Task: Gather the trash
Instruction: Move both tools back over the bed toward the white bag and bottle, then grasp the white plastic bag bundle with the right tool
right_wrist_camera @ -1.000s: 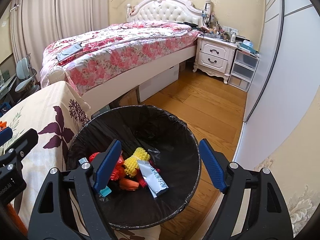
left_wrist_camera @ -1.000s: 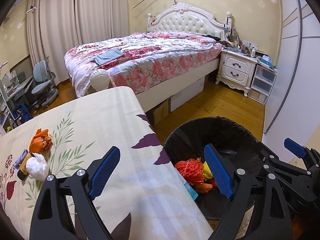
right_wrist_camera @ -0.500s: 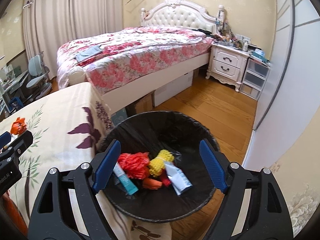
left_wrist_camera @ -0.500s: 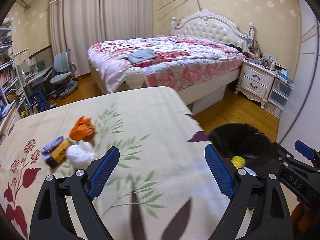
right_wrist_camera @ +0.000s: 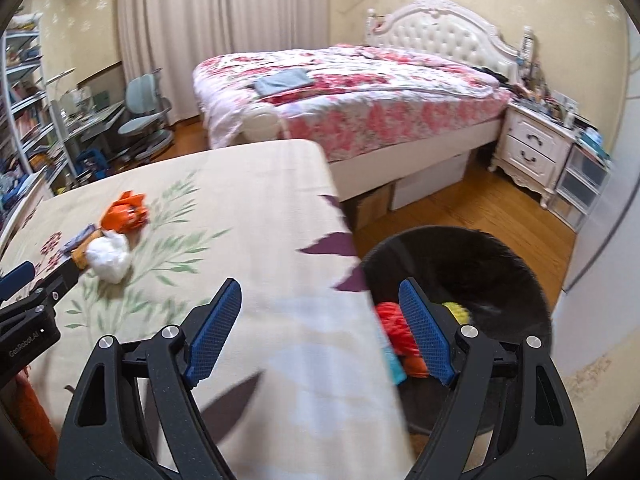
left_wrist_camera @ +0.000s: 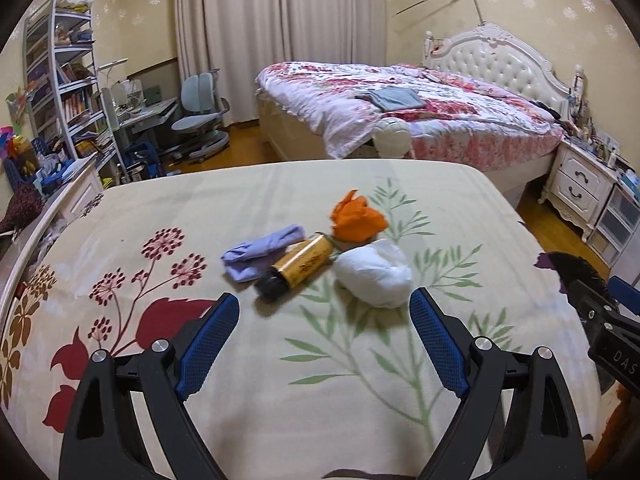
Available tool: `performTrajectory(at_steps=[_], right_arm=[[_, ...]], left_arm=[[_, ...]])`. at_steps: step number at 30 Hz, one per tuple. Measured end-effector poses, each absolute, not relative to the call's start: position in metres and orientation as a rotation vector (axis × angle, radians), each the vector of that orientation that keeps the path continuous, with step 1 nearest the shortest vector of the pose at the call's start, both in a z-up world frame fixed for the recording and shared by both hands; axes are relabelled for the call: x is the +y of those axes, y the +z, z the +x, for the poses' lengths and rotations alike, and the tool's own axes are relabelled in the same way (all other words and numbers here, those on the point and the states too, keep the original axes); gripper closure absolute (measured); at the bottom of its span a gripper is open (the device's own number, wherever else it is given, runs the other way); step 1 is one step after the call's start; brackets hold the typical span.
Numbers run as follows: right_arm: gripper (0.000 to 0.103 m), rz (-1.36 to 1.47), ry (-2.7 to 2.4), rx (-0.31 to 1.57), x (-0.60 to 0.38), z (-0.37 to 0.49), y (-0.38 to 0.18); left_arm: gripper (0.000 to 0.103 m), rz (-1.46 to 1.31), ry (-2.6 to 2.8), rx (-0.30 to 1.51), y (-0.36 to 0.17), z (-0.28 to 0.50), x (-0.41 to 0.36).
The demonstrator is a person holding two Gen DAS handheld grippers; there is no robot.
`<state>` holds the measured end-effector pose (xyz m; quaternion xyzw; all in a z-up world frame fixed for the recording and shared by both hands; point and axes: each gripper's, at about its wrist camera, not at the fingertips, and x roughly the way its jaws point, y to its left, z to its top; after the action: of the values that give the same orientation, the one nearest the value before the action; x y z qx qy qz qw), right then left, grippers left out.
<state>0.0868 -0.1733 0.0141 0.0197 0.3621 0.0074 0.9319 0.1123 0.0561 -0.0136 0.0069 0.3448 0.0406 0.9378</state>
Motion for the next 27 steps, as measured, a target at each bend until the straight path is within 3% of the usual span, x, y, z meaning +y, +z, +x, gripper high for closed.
performTrajectory(at_steps=[12,22,24,27], right_arm=[[0.024,-0.034,0.212,0.768,-0.073,0.106,0.011],[0.026,-0.088,0.275,0.802,-0.023,0.131,0.001],[0.029,-0.091,0.279,0.815,-0.018,0.135,-0.001],[0.045,-0.097,0.288,0.844,-0.015,0.139,-0.007]], left_arm=[[0.016,-0.041,0.233,0.743,-0.024,0.111,0.137],[0.016,-0.071,0.25,0.761,-0.029,0.114,0.16],[0.016,-0.067,0.244,0.762,-0.03,0.115,0.159],[0.016,-0.063,0.231,0.765,-0.03,0.117,0.155]])
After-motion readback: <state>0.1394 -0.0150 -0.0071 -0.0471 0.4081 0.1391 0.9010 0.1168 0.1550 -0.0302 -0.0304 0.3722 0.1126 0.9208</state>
